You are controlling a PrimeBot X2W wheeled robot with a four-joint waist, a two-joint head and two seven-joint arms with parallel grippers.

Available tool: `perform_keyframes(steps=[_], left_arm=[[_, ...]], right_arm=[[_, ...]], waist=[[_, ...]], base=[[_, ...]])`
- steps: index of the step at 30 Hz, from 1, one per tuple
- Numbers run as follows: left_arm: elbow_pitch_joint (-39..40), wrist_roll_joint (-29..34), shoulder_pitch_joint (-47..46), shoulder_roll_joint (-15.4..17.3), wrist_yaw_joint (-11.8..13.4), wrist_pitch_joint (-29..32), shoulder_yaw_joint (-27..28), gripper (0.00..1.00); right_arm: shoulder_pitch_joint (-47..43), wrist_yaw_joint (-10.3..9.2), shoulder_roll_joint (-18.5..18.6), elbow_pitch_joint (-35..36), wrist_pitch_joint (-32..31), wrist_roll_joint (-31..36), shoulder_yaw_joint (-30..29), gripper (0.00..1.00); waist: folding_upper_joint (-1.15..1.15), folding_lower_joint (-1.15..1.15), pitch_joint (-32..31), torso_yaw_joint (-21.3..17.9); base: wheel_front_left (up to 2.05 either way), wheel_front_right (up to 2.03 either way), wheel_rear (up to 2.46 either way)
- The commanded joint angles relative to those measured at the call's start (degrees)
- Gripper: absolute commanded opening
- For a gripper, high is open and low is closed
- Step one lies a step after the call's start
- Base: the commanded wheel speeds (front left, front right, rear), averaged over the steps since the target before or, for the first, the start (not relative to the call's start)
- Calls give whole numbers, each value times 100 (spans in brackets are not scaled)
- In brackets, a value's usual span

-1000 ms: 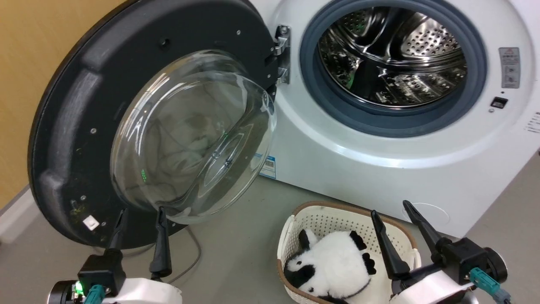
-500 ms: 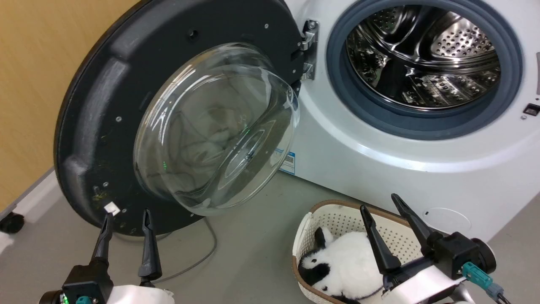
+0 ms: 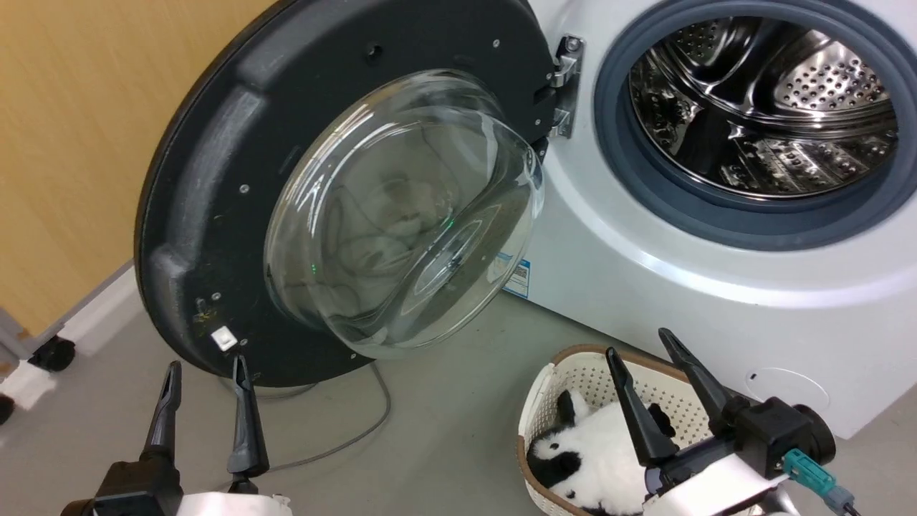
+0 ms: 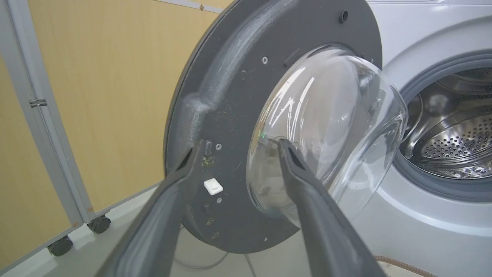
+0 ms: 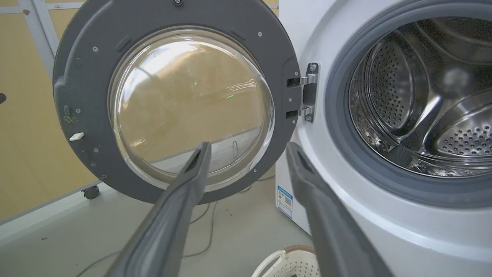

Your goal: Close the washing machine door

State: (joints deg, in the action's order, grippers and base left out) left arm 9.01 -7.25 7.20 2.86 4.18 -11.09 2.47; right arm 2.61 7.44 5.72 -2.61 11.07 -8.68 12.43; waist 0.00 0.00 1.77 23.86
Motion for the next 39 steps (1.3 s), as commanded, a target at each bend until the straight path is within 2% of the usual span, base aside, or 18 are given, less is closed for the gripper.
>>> perform_keyframes(steps=[1, 21, 22, 23, 24, 33, 37, 39], left_arm=[[53, -39, 95, 1, 44, -56, 12, 100], [208, -190, 233, 1, 154, -295, 72, 100], [214, -203, 238, 1, 154, -307, 70, 91], [217, -214, 246, 1, 145, -319, 65, 42], [212, -221, 256, 1, 118, -331, 57, 0], [193, -159, 289, 1, -63, -391, 116, 0], [301, -337, 144, 1, -136, -391, 257, 0], [340, -492, 14, 6, -311, -391, 348, 0]], right_arm=[[97, 4, 50, -21, 58, -45, 46, 100], [154, 4, 102, -21, 298, -204, 261, 100], [155, 4, 104, -15, 309, -210, 268, 100], [154, 4, 104, -10, 321, -216, 275, 100], [151, 4, 103, -4, 333, -221, 280, 100], [-28, 5, 19, 93, 393, -218, 189, 100], [-104, 5, 1, 159, 393, -185, 137, 100], [-128, 5, -3, 193, 393, -163, 110, 100]], waist=[[0, 0, 0, 44], [0, 0, 54, 538], [0, 0, 58, 562], [0, 0, 59, 586], [0, 0, 63, 609], [0, 0, -20, 693], [0, 0, -29, 679], [0, 0, -14, 671]], base=[[-2, -2, -2], [0, 0, 0], [0, 0, 0], [0, 0, 0], [0, 0, 0], [0, 0, 0], [0, 0, 0], [0, 0, 0]])
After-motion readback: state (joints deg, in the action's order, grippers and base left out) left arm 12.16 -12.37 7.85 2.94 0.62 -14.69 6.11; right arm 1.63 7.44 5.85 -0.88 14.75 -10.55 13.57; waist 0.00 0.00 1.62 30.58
